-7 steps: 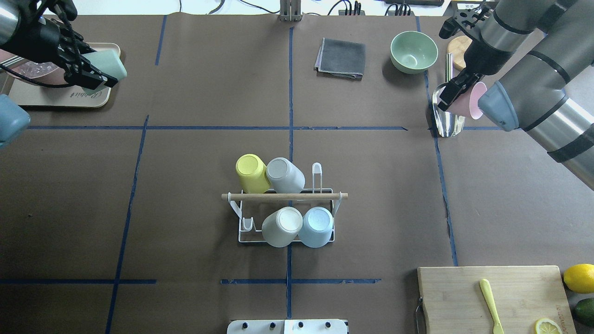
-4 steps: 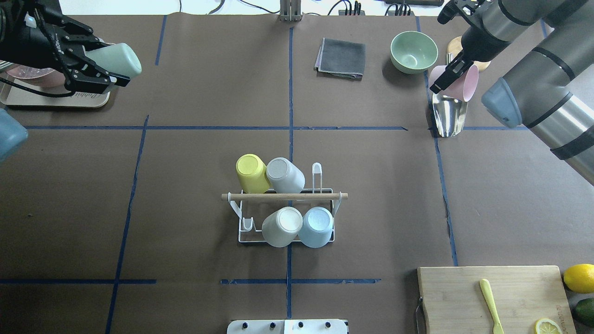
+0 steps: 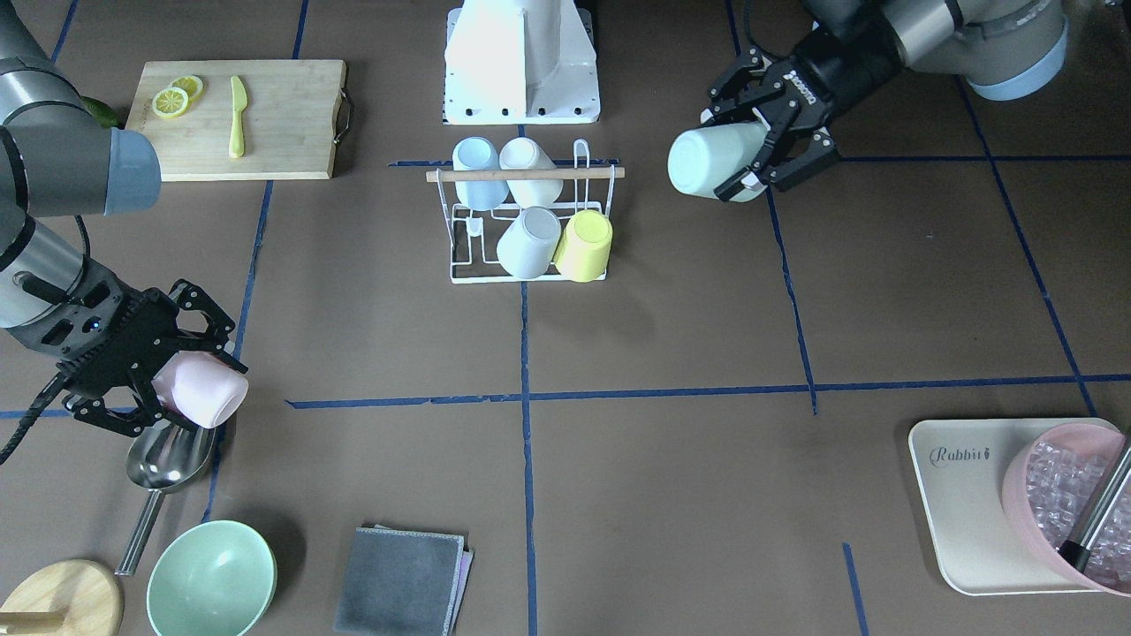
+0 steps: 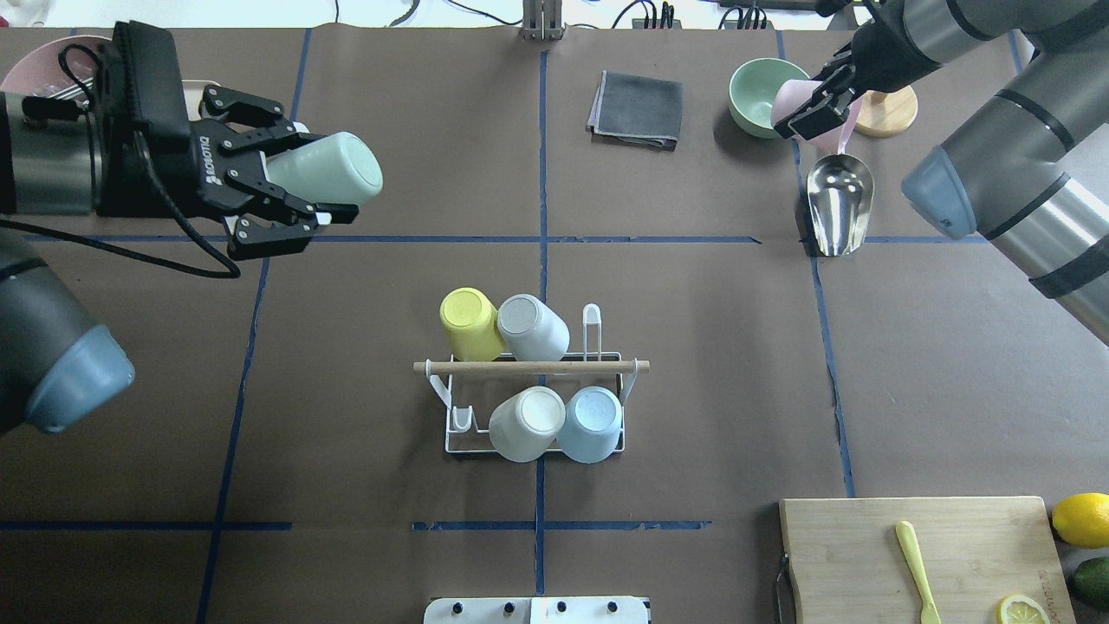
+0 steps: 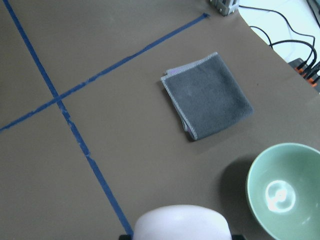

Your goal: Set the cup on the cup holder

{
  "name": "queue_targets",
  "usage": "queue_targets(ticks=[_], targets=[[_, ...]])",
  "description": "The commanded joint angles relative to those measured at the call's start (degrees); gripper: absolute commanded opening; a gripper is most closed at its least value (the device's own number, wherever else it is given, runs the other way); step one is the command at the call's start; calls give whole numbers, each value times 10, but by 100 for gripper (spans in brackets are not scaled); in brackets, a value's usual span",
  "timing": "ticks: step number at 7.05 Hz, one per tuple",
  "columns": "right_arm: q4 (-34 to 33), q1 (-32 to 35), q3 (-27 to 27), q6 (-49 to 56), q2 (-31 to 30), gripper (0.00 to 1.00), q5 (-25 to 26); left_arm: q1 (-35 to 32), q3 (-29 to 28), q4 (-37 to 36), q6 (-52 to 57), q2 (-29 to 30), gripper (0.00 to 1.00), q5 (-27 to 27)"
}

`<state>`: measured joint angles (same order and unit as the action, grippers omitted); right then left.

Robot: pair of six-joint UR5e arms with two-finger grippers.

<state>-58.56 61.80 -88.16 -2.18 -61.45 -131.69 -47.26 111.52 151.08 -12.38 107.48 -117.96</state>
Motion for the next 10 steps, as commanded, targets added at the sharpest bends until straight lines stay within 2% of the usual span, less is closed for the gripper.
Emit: queue_targets(ticks=[1,3,4,5,6,7,8,10], targets=[[151,-1,13,-77,4,0,35,93,3,96,-4,-2,6,117],[270,-14,13,-155,6,0,59,228,-3,202,-3,-25,6,274],[335,-37,13,-206,6,0,95,287,-8,260,0,-37,6,332],[384,-67,13,-238,10,0,142,322,-22,316,0,-50,7,355],[423,-87,13,-262,20,0,186,360,-71,405,1,-42,7,377],[460,-98,13,-299,30,0,220,382,-107,448,3,-37,7,402],[508,-119,13,-337,35,0,265,384,-115,455,5,-34,7,404],[568,-149,12,-384,35,1,299,382,-137,455,57,-4,8,420]])
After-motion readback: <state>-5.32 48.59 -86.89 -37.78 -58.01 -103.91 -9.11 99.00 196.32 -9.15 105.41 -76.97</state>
